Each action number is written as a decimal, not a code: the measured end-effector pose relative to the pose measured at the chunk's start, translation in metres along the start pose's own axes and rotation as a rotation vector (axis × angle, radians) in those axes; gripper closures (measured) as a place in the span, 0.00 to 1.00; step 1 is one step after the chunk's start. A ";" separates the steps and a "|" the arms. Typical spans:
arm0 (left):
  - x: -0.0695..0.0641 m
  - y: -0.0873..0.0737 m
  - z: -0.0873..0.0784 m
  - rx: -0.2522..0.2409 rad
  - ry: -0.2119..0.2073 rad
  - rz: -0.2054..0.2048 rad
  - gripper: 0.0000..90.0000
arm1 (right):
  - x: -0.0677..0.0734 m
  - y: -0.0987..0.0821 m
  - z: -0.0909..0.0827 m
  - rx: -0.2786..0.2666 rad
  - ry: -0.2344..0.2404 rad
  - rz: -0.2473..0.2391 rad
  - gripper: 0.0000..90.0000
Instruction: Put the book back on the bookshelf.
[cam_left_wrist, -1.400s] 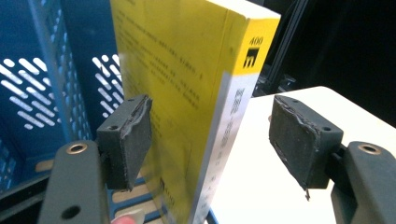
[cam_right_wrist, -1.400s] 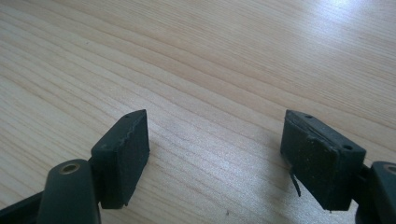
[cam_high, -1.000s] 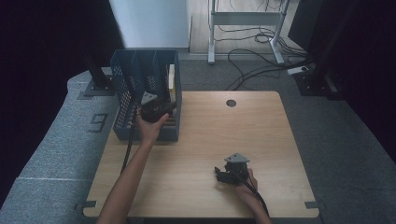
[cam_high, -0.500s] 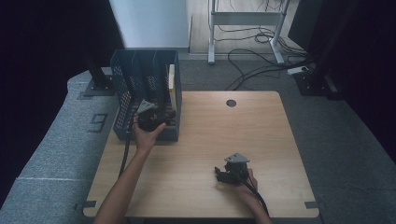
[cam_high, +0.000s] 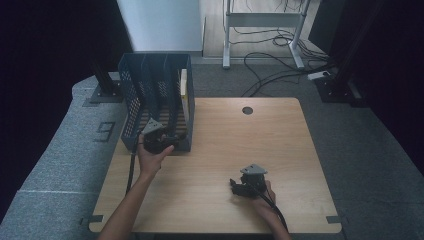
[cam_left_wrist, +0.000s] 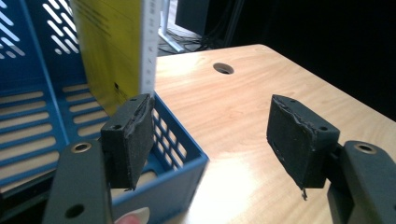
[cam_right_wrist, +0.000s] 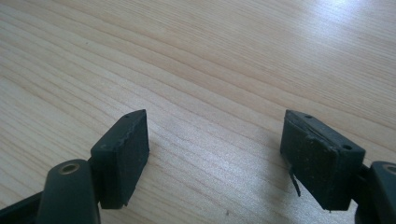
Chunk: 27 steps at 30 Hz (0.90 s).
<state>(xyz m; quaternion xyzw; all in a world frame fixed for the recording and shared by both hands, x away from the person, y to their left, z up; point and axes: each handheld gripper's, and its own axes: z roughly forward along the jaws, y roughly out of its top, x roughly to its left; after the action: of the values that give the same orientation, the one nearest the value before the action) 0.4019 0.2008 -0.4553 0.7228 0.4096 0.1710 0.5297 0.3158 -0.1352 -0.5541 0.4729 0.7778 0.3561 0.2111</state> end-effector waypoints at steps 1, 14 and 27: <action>-0.002 -0.002 -0.002 -0.001 -0.002 0.003 0.36 | 0.000 0.000 0.000 0.000 -0.001 0.001 0.26; -0.024 -0.041 -0.035 0.012 -0.051 0.028 0.36 | 0.000 0.000 0.000 0.000 -0.001 0.000 0.26; -0.035 -0.091 -0.050 0.076 -0.077 0.029 0.35 | 0.000 0.000 0.000 0.000 -0.001 0.000 0.26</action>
<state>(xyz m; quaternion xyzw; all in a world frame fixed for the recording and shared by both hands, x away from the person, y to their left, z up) 0.3098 0.2144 -0.5120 0.7542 0.3847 0.1348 0.5148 0.3157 -0.1351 -0.5541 0.4732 0.7776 0.3561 0.2113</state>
